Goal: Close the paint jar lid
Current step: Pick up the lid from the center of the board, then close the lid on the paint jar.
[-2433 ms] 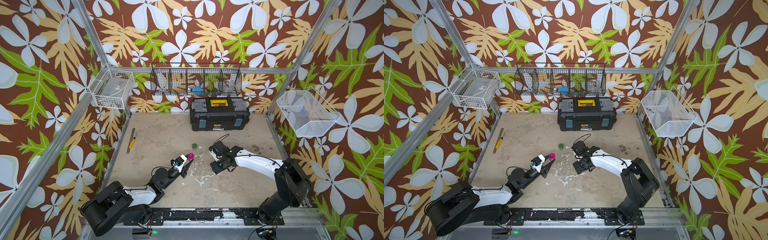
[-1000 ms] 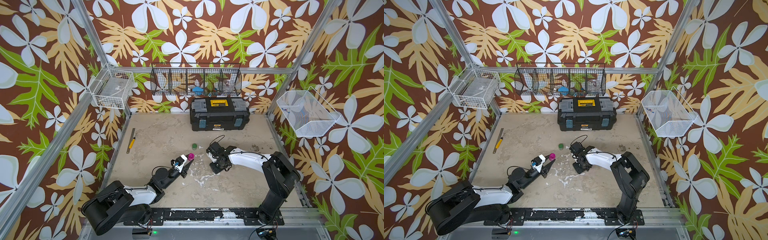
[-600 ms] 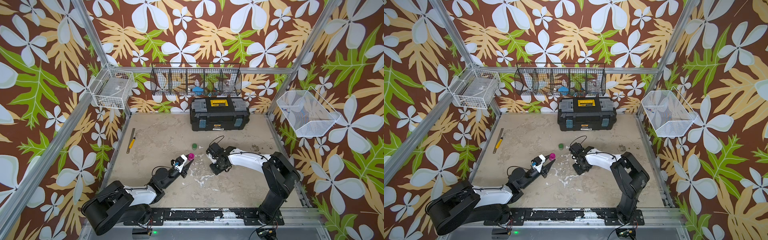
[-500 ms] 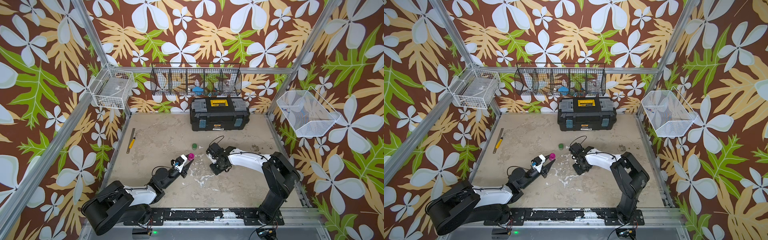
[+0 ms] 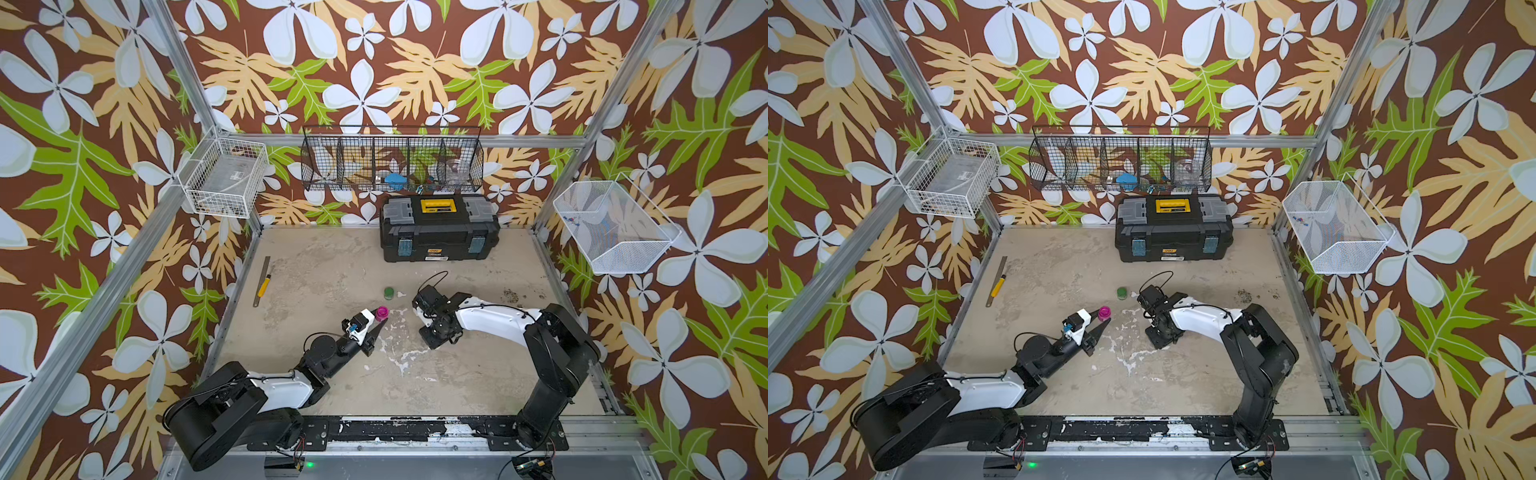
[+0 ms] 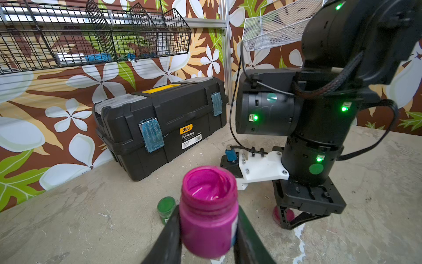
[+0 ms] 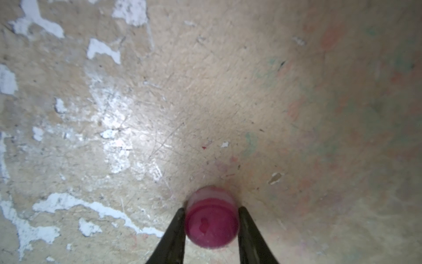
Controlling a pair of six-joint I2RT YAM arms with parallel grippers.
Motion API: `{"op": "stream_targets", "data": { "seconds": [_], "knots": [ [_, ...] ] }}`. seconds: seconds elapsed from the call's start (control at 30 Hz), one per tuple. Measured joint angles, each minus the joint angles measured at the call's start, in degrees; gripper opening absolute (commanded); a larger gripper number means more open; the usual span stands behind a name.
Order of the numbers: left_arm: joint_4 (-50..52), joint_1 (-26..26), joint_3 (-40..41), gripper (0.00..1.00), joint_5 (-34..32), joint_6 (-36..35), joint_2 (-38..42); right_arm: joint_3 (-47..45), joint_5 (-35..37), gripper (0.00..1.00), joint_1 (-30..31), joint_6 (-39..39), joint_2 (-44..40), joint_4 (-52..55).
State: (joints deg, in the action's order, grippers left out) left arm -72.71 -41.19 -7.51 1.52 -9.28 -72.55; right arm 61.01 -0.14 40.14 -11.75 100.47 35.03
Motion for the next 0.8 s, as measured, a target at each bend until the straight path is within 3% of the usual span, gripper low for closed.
{"op": "stream_targets", "data": {
  "seconds": [0.47,0.8],
  "knots": [
    [0.7,0.0,-1.0,0.06,3.1,0.0,-1.0,13.0,-5.9,0.33,3.4,0.3,-12.9,5.8],
    [1.4,0.0,-1.7,0.06,4.8,0.0,-1.7,25.3,-7.1,0.33,8.5,2.5,-12.9,12.9]
  ]
}}
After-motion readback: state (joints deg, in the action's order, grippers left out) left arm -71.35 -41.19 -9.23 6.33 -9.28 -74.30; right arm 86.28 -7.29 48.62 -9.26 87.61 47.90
